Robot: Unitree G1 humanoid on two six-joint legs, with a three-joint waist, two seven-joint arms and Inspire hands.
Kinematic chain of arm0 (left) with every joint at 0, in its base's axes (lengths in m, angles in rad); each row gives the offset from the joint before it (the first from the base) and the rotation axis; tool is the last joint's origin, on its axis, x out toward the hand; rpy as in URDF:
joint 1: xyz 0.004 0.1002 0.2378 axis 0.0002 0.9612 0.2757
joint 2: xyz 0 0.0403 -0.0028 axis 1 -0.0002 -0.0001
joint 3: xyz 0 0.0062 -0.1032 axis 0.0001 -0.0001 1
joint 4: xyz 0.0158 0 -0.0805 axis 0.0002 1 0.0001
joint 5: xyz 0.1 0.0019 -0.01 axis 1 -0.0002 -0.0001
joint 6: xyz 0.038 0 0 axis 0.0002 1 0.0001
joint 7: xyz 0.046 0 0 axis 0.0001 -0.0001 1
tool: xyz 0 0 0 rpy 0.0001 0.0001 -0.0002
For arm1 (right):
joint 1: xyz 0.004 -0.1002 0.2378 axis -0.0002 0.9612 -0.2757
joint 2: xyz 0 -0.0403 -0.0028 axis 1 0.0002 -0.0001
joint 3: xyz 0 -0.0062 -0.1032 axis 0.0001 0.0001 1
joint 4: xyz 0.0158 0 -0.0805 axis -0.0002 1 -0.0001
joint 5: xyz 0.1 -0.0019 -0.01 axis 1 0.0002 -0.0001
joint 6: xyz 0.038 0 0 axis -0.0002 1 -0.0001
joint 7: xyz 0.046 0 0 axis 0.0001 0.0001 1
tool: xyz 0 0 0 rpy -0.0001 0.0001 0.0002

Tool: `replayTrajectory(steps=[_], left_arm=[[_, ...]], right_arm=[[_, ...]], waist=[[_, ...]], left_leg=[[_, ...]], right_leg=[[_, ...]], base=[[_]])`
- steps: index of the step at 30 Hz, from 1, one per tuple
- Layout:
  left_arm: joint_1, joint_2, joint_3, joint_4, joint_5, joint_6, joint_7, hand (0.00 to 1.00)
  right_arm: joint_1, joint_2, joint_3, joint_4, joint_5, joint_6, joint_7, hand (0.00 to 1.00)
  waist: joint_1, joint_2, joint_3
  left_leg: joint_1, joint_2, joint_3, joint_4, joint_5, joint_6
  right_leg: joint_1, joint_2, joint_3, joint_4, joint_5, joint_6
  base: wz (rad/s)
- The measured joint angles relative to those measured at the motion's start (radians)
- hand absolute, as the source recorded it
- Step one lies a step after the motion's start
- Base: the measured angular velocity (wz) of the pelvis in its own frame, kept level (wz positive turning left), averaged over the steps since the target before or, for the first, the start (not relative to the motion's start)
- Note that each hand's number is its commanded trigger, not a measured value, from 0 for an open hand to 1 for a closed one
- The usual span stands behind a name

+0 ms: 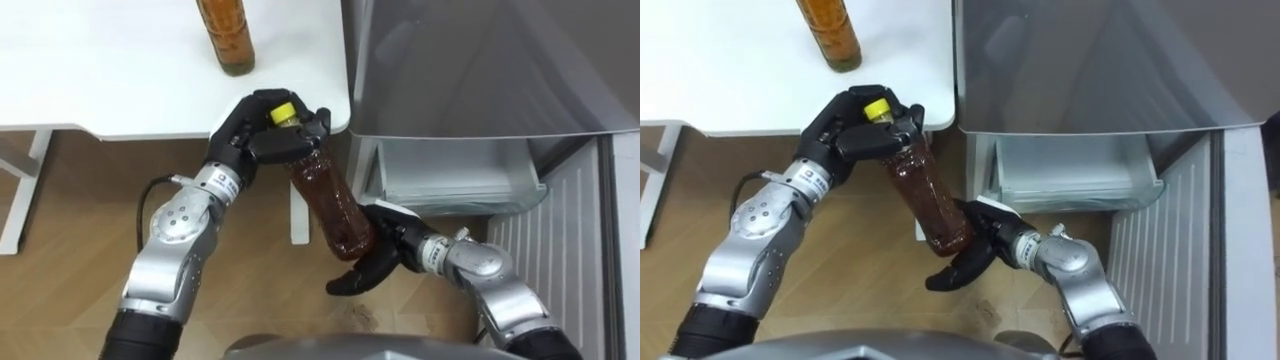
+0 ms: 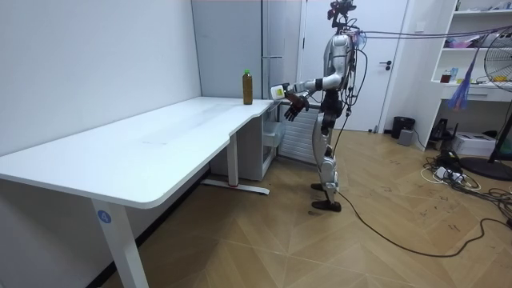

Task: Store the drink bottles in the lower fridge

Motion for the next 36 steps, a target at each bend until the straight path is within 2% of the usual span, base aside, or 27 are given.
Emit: replayTrajectory(steps=[9, 13, 14, 18, 23, 28, 32, 33, 34, 35, 36], left_arm=[[0.013, -0.003, -0.008, 0.000, 0.065, -0.038, 0.030, 1.00], [0.017, 0.007, -0.029, 0.000, 0.111, -0.040, 0.038, 1.00], [0.026, 0.018, -0.042, 0.000, 0.127, -0.040, 0.038, 1.00], [0.044, 0.031, -0.065, 0.000, 0.167, -0.040, 0.035, 1.00], [0.045, 0.051, -0.087, 0.000, 0.207, -0.040, 0.017, 1.00], [0.046, 0.052, -0.107, 0.000, 0.294, -0.040, -0.009, 1.00], [0.045, 0.054, -0.125, 0.000, 0.304, -0.040, -0.028, 1.00], [0.045, 0.053, -0.125, 0.000, 0.304, -0.040, -0.030, 1.00], [0.045, 0.053, -0.126, 0.000, 0.304, -0.040, -0.032, 1.00], [0.045, 0.053, -0.125, 0.000, 0.304, -0.040, -0.032, 1.00], [0.045, 0.053, -0.125, 0.000, 0.304, -0.040, -0.032, 1.00]], right_arm=[[0.000, 0.001, -0.008, 0.000, 0.000, -0.007, -0.002, 0.00], [0.000, 0.002, -0.005, 0.000, 0.010, -0.025, -0.001, 0.00], [0.000, 0.005, -0.005, 0.000, 0.035, -0.032, -0.001, 0.00], [0.000, 0.006, 0.012, 0.000, 0.069, -0.043, 0.001, 0.00], [0.000, 0.011, 0.018, 0.000, 0.118, -0.057, 0.006, 0.00], [0.000, 0.005, 0.018, 0.001, 0.161, -0.069, 0.026, 0.00], [0.000, 0.004, 0.018, 0.001, 0.163, -0.069, 0.036, 0.00], [0.000, 0.004, 0.018, 0.001, 0.163, -0.068, 0.036, 0.44], [0.000, 0.004, 0.018, 0.001, 0.163, -0.068, 0.038, 0.83], [0.000, 0.003, 0.018, 0.001, 0.163, -0.069, 0.040, 1.00], [0.000, 0.003, 0.018, 0.001, 0.163, -0.069, 0.041, 1.00]], waist=[[-0.004, -0.003, -0.0002], [-0.007, -0.016, -0.0040], [-0.005, -0.020, -0.0049], [-0.005, -0.030, -0.0023], [-0.006, -0.027, -0.0001], [-0.019, -0.023, 0.0020], [-0.026, -0.022, 0.0013], [-0.027, -0.022, 0.0013], [-0.028, -0.022, 0.0013], [-0.029, -0.022, 0.0010], [-0.030, -0.021, 0.0009]], left_leg=[[0.010, 0.000, 0.000, 0.000, 0.000, 0.000], [0.012, 0.000, -0.001, 0.001, 0.000, 0.000], [0.017, 0.000, 0.000, 0.001, 0.000, 0.000], [0.024, -0.001, 0.001, 0.001, 0.000, 0.000], [0.025, -0.002, -0.002, -0.001, 0.000, 0.000], [0.021, -0.003, -0.010, 0.001, 0.000, 0.000], [0.020, -0.003, -0.010, 0.003, 0.000, 0.000], [0.020, -0.003, -0.010, 0.004, 0.000, 0.000], [0.021, -0.003, -0.010, 0.008, 0.000, 0.000], [0.021, -0.003, -0.010, 0.010, 0.000, 0.000], [0.021, -0.003, -0.011, 0.010, 0.000, 0.000]], right_leg=[[0.010, -0.001, -0.004, 0.000, 0.000, 0.000], [0.016, -0.004, -0.022, -0.001, 0.000, 0.000], [0.017, -0.004, -0.022, -0.001, 0.000, 0.000], [0.025, -0.006, -0.023, -0.001, 0.000, 0.000], [0.031, -0.005, -0.026, -0.002, 0.000, 0.000], [0.029, -0.006, -0.025, -0.003, 0.000, 0.000], [0.026, -0.005, -0.023, -0.004, 0.000, 0.000], [0.026, -0.005, -0.023, -0.004, 0.000, 0.000], [0.026, -0.006, -0.023, -0.003, 0.000, 0.000], [0.026, -0.006, -0.022, -0.003, 0.000, 0.000], [0.026, -0.006, -0.022, -0.003, 0.000, 0.000]], base=[[0.01], [0.06], [0.00], [0.00], [0.01], [0.01], [-0.03], [0.00], [0.00], [0.00], [0.00]])
